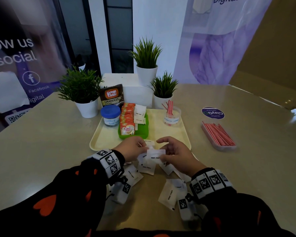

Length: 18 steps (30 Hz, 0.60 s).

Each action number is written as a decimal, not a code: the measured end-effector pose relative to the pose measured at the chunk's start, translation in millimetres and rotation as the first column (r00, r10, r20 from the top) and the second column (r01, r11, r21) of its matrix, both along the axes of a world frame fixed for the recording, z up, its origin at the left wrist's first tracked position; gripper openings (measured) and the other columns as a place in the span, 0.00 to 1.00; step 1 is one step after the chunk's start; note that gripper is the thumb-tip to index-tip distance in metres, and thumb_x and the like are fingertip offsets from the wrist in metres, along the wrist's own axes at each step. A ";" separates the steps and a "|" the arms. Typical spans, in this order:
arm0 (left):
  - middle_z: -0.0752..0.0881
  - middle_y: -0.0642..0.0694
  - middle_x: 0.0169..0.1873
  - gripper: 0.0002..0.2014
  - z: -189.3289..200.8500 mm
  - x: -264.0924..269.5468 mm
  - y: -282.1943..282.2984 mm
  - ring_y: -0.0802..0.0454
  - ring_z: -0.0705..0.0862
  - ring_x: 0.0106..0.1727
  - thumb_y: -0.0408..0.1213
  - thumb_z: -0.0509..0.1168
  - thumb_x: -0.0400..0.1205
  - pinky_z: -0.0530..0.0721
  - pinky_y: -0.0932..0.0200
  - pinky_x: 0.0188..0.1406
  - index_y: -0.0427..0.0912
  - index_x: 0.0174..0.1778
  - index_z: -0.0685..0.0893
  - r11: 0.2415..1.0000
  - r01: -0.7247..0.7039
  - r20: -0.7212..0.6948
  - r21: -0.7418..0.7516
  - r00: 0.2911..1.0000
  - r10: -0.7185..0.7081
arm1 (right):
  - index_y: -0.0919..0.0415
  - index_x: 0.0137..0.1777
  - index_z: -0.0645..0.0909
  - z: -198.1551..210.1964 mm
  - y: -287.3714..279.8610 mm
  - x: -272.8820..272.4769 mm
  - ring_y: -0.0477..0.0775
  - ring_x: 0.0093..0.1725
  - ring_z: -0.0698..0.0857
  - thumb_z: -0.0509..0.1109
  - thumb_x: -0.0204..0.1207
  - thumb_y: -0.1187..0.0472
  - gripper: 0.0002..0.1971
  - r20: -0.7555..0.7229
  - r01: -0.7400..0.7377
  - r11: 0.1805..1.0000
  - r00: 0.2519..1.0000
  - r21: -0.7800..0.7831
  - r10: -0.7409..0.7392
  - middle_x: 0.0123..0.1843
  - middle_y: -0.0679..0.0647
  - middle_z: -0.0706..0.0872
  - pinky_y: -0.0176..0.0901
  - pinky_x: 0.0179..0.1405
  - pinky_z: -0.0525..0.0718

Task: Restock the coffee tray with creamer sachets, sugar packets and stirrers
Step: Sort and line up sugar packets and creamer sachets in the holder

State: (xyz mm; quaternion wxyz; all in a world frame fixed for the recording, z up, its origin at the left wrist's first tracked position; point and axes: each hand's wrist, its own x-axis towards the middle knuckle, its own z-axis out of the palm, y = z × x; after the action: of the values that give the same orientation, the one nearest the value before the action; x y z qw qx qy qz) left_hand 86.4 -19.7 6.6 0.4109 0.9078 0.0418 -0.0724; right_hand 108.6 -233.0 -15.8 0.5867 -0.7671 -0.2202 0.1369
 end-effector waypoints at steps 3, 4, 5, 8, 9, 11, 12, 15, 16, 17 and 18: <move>0.86 0.42 0.45 0.07 2.0 -1.6 -6.3 0.48 0.85 0.40 0.44 0.66 0.86 0.84 0.57 0.31 0.45 0.49 0.84 0.995 0.011 0.005 -0.096 1.000 -0.011 | 0.54 0.62 0.84 -0.6 2.3 2.9 0.59 0.40 0.86 0.74 0.70 0.79 0.25 0.000 0.029 0.999 1.000 0.033 -0.030 0.45 0.71 0.87 0.54 0.43 0.88; 0.85 0.44 0.43 0.07 3.9 -2.6 -9.1 0.50 0.84 0.38 0.44 0.65 0.87 0.84 0.59 0.29 0.45 0.49 0.83 0.990 0.014 -0.001 -0.143 1.000 -0.014 | 0.55 0.61 0.84 -0.5 3.4 4.4 0.57 0.39 0.85 0.75 0.69 0.80 0.25 -0.005 0.048 0.998 0.999 0.038 -0.047 0.45 0.70 0.87 0.51 0.42 0.88; 0.83 0.45 0.40 0.09 6.5 -3.4 -11.8 0.51 0.83 0.35 0.45 0.64 0.88 0.85 0.60 0.28 0.44 0.49 0.83 0.980 0.013 -0.008 -0.197 1.000 -0.015 | 0.56 0.60 0.84 0.5 4.7 6.2 0.54 0.38 0.85 0.75 0.69 0.80 0.24 -0.005 0.068 0.997 0.998 0.040 -0.068 0.45 0.68 0.86 0.49 0.41 0.88; 0.82 0.46 0.38 0.13 11.8 -2.1 -15.2 0.55 0.83 0.34 0.48 0.64 0.87 0.87 0.61 0.31 0.41 0.52 0.83 0.946 0.022 -0.033 -0.322 0.999 -0.035 | 0.59 0.59 0.84 5.9 8.7 14.3 0.49 0.35 0.84 0.78 0.69 0.79 0.22 0.002 0.119 0.992 0.993 0.041 -0.119 0.45 0.58 0.84 0.45 0.39 0.89; 0.84 0.46 0.41 0.12 13.1 -0.3 -15.1 0.54 0.84 0.36 0.48 0.68 0.85 0.86 0.62 0.32 0.42 0.54 0.84 0.946 0.042 -0.023 -0.320 0.998 -0.052 | 0.60 0.59 0.84 8.7 10.5 18.2 0.47 0.35 0.84 0.79 0.69 0.79 0.21 0.004 0.136 0.990 0.991 0.048 -0.136 0.45 0.57 0.84 0.42 0.37 0.88; 0.86 0.47 0.46 0.09 14.8 6.1 -13.6 0.52 0.85 0.43 0.42 0.73 0.82 0.85 0.61 0.34 0.47 0.56 0.84 0.965 0.077 0.035 -0.252 0.997 -0.070 | 0.60 0.58 0.85 15.6 14.8 28.0 0.45 0.33 0.84 0.80 0.69 0.77 0.20 0.015 0.169 0.984 0.985 0.057 -0.170 0.44 0.56 0.85 0.36 0.34 0.85; 0.86 0.47 0.48 0.09 15.7 10.7 -12.2 0.51 0.85 0.45 0.39 0.73 0.82 0.86 0.60 0.35 0.48 0.56 0.84 0.974 0.079 0.073 -0.211 0.995 -0.065 | 0.60 0.58 0.85 19.5 17.5 34.0 0.45 0.33 0.84 0.80 0.69 0.76 0.19 0.024 0.177 0.983 0.984 0.047 -0.178 0.44 0.56 0.86 0.35 0.32 0.84; 0.86 0.48 0.48 0.09 23.8 28.7 -3.7 0.50 0.86 0.46 0.35 0.73 0.81 0.89 0.58 0.37 0.47 0.56 0.84 0.986 0.061 0.172 -0.154 0.985 -0.034 | 0.60 0.58 0.87 30.7 26.5 55.8 0.48 0.37 0.84 0.79 0.74 0.70 0.14 0.053 0.142 0.989 0.989 -0.043 -0.140 0.45 0.60 0.90 0.31 0.28 0.79; 0.87 0.48 0.47 0.09 27.2 36.2 1.0 0.50 0.87 0.45 0.35 0.73 0.80 0.90 0.56 0.37 0.48 0.54 0.85 0.990 0.053 0.191 -0.134 0.981 -0.027 | 0.63 0.56 0.87 33.9 30.2 64.2 0.48 0.36 0.84 0.78 0.76 0.70 0.11 0.061 0.129 0.990 0.990 -0.063 -0.125 0.43 0.60 0.90 0.30 0.28 0.78; 0.87 0.49 0.45 0.08 31.0 44.6 6.2 0.51 0.87 0.44 0.36 0.74 0.79 0.90 0.53 0.38 0.50 0.52 0.85 0.995 0.038 0.211 -0.096 0.977 -0.017 | 0.64 0.53 0.87 36.8 34.3 73.2 0.48 0.35 0.84 0.78 0.76 0.70 0.08 0.068 0.121 0.990 0.991 -0.072 -0.116 0.41 0.60 0.89 0.31 0.27 0.78; 0.87 0.50 0.44 0.07 34.6 54.2 12.0 0.51 0.87 0.44 0.38 0.75 0.78 0.90 0.51 0.40 0.51 0.50 0.85 0.999 0.017 0.229 -0.050 0.973 -0.006 | 0.64 0.50 0.86 39.8 39.3 82.9 0.47 0.33 0.84 0.78 0.76 0.70 0.06 0.075 0.119 0.990 0.991 -0.075 -0.113 0.38 0.58 0.89 0.33 0.27 0.78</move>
State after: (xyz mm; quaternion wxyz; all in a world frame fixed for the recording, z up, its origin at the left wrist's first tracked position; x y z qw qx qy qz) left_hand 140.6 -7.6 41.2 0.4360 0.8994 -0.0129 0.0291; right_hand 191.6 -193.7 24.0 0.5545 -0.8058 -0.1901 0.0842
